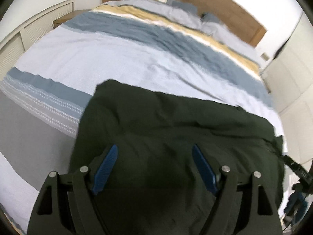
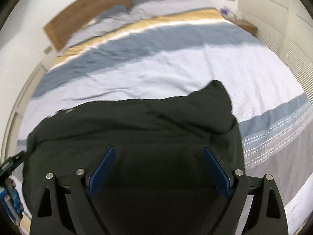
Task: Fold large clothes
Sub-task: 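Press and smooth the folded coat flat with both tools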
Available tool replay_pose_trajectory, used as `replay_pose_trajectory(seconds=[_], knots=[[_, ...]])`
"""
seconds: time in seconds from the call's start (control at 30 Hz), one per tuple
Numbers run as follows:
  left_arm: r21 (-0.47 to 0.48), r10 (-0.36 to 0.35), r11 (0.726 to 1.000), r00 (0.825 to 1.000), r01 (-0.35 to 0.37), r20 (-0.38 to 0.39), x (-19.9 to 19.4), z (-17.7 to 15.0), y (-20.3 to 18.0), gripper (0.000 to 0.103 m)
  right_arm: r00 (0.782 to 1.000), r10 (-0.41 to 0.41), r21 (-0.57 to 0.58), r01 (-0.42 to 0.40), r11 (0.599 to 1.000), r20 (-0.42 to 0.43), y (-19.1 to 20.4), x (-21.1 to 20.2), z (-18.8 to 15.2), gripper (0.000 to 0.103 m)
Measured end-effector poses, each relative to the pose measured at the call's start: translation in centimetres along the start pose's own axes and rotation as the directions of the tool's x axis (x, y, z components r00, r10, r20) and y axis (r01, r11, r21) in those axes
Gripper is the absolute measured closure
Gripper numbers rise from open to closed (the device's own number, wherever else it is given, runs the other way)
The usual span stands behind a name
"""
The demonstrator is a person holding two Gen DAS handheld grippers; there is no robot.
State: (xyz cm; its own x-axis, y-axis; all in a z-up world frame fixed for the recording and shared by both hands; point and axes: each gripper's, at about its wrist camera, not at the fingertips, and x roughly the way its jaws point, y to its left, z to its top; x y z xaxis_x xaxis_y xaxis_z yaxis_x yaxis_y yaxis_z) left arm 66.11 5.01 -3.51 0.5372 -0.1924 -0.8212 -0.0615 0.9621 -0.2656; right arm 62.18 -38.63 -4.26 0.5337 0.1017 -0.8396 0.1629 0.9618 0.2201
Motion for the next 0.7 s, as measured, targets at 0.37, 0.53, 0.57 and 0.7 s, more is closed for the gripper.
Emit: replay_pose_trajectory(seconds=[0.37, 0.53, 0.57, 0.7], knots=[[0.107, 0.015, 0.994, 1.000, -0.017, 0.019, -0.6, -7.0, -2.5, 0.024, 0.997, 0.076, -0.138, -0.076, 0.988, -0.001, 4.6, -0.3, -7.8, 0.012], [0.117, 0.039, 0.992, 0.998, -0.044, 0.043, -1.4, -7.9, -2.8, 0.024, 1.000, 0.027, -0.125, -0.028, 0.992, -0.009, 3.2, -0.3, -7.4, 0.011], [0.124, 0.046, 0.991, 0.998, -0.052, 0.048, -1.6, -8.2, -2.9, 0.024, 1.000, 0.011, -0.126, -0.013, 0.992, -0.012, 2.9, -0.3, -7.3, 0.011], [0.157, 0.075, 0.984, 0.994, -0.087, 0.079, -2.6, -9.5, -3.5, 0.024, 1.000, -0.026, -0.128, 0.026, 0.991, -0.001, 2.4, -1.4, -7.3, 0.010]])
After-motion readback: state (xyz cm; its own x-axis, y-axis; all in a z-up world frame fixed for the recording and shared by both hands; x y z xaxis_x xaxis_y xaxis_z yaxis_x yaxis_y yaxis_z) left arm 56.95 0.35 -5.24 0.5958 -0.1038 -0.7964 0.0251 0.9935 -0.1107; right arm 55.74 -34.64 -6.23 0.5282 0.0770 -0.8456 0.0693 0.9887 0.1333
